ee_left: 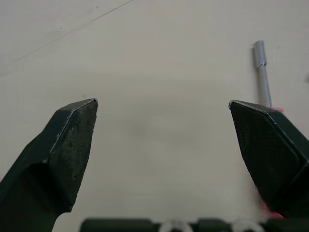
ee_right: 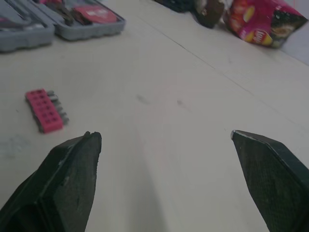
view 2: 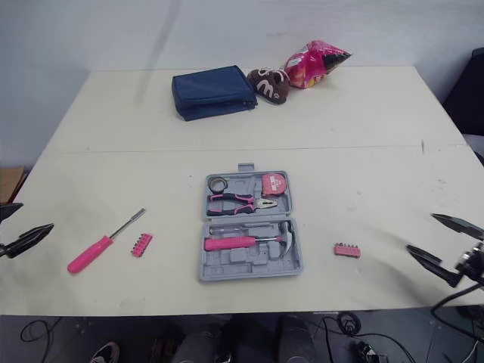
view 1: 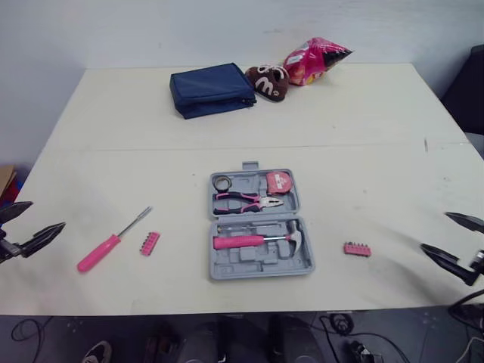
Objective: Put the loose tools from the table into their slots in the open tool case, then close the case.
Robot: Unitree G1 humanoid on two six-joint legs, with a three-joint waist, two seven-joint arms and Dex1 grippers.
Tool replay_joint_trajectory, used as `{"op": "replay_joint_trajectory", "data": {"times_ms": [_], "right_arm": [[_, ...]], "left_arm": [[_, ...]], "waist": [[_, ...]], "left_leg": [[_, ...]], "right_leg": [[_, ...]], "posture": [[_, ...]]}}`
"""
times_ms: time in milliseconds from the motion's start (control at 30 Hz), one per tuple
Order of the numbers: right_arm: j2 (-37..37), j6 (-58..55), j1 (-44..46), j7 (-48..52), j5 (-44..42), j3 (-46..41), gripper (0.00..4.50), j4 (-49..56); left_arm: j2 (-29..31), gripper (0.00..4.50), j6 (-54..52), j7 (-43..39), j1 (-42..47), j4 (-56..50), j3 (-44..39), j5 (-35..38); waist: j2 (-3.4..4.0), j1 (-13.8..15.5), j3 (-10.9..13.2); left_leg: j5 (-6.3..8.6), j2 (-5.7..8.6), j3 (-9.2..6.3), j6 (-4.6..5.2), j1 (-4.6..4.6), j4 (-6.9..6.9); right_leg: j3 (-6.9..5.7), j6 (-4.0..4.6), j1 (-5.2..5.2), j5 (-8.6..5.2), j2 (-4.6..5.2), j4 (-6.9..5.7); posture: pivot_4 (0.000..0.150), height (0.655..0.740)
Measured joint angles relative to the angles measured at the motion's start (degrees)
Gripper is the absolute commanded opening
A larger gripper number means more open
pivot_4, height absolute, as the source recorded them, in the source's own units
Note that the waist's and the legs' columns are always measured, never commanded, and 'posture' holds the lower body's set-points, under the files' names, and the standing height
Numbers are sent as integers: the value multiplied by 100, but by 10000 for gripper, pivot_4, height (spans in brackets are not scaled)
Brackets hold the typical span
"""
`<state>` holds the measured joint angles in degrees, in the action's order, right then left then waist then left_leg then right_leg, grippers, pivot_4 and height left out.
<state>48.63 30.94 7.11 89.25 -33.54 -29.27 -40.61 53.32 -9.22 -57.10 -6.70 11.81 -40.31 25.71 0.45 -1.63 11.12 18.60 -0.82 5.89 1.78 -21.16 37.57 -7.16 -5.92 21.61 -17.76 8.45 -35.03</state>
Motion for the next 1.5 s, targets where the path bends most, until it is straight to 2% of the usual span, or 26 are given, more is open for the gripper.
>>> {"op": "replay_joint_trajectory", "data": {"times_ms": [133,267,400,533,700,800,967,1167,1500], "right_arm": [[-215,-359,42,-2,-134,250,45000,697],[-533,-673,229,-3,-289,659,45000,1463],[-685,-882,352,-2,-392,949,45000,1919],[-887,-1124,618,3,-499,1572,45000,2421],[-986,-1200,1061,6,-489,1878,45000,2229],[-1003,-1199,1199,8,-483,2035,45000,2138],[-1012,-1185,1246,9,-479,2174,45000,2022],[-1053,-1175,1065,10,-480,2150,45000,2144],[-1135,-1156,654,3,-483,1985,45000,2576]], "left_arm": [[-293,44283,-721,394,-329,-1118,-44,286],[-671,44283,-1948,1208,-705,-2658,-5,724],[-909,44283,-2765,1882,-833,-3598,98,1074],[-1548,44283,-3879,3232,-880,-5096,552,1491],[-1984,44283,-4569,4336,-941,-5887,1060,1371],[-2203,44283,-4778,4725,-1000,-5961,1367,1226],[-2241,44283,-4815,5001,-1166,-5957,1820,833],[-2237,44283,-4354,4829,-1126,-5534,2323,349],[-2111,44283,-3983,4411,-762,-5082,2602,-28]], "waist": [[-4,0,2],[-20,3,11],[-22,25,13],[-25,66,13],[-24,149,13],[-26,158,13],[-26,176,13],[-27,177,13],[-25,215,12]], "left_leg": [[0,0,3,3,2,1],[-2,-1,1,4,5,9],[-3,0,-3,-12,8,12],[-6,1,-6,-11,6,19],[-11,1,-2,-1,4,27],[-10,0,-4,0,0,36],[-9,0,-4,1,-2,40],[-9,0,-5,1,-3,41],[-9,0,-6,2,-1,41]], "right_leg": [[2,-1,-2,1,0,0],[8,-3,-4,1,0,3],[10,-3,-4,1,1,0],[10,-3,-7,2,-2,-1],[12,-2,-6,1,-11,1],[11,-2,-7,2,-12,0],[10,-1,-7,1,-11,-1],[8,0,-7,1,-11,-1],[7,0,-8,1,-8,-4]], "posture": [[1500,7400],[1500,7400],[1500,7400],[1500,7400],[1500,7400],[1500,7400],[1500,7400],[1500,7400],[1500,7400]]}}
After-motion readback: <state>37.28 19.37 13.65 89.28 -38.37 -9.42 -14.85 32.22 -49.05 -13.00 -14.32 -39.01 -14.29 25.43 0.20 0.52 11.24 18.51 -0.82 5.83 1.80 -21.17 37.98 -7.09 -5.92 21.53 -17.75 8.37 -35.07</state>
